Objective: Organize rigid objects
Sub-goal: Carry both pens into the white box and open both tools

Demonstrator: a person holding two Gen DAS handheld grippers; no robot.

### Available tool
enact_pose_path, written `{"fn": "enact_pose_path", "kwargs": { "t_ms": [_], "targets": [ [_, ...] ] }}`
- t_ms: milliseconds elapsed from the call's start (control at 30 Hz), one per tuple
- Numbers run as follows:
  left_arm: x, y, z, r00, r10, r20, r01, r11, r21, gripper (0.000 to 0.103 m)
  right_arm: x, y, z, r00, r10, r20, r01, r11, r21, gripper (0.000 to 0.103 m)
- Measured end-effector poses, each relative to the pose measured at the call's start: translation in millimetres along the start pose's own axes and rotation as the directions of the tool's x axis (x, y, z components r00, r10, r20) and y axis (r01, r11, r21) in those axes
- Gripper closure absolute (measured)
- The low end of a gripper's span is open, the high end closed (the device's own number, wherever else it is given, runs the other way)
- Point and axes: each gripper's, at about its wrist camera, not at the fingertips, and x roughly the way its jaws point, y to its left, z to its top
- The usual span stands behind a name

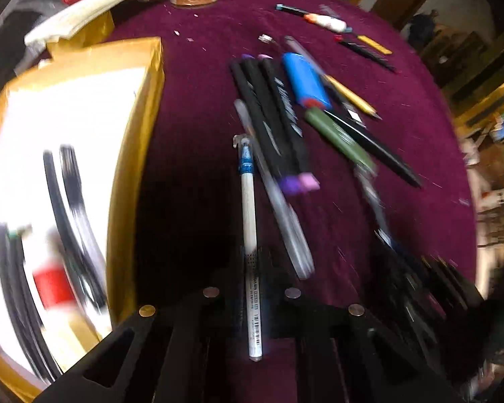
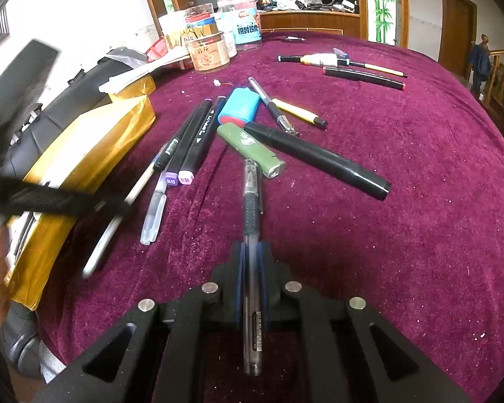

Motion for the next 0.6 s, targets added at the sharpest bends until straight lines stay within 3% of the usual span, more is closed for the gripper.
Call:
{"fn": "enact_pose_path", "kwargs": {
  "t_ms": [100,167,400,600],
  "targets": [
    [-5,-1,-27,0.999,-0.027,-0.025,0.027,1.0,0.003,0.096,0,1,0,1.0,-0.002,0.0,0.002,1.0,-0.001,0.095],
    [-5,-1,-38,1.0,0.002,-0.017,-0.002,1.0,0.001,0.096,0,1,0,1.0,-0.002,0.0,0.002,1.0,-0.002,0.095],
    [0,-13,-38,0.997,0.07,0.032,-0.071,0.996,0.048,0.096,1,2,0,1.0,-0.012,0.002,0.012,1.0,-0.009,0.095],
    [-18,5,-56,0.995,-0.035,0.09,0.036,0.999,-0.011,0.097,-5,0,-2,0.999,-0.011,0.031,0.011,1.0,0.001,0.095]
  ]
}}
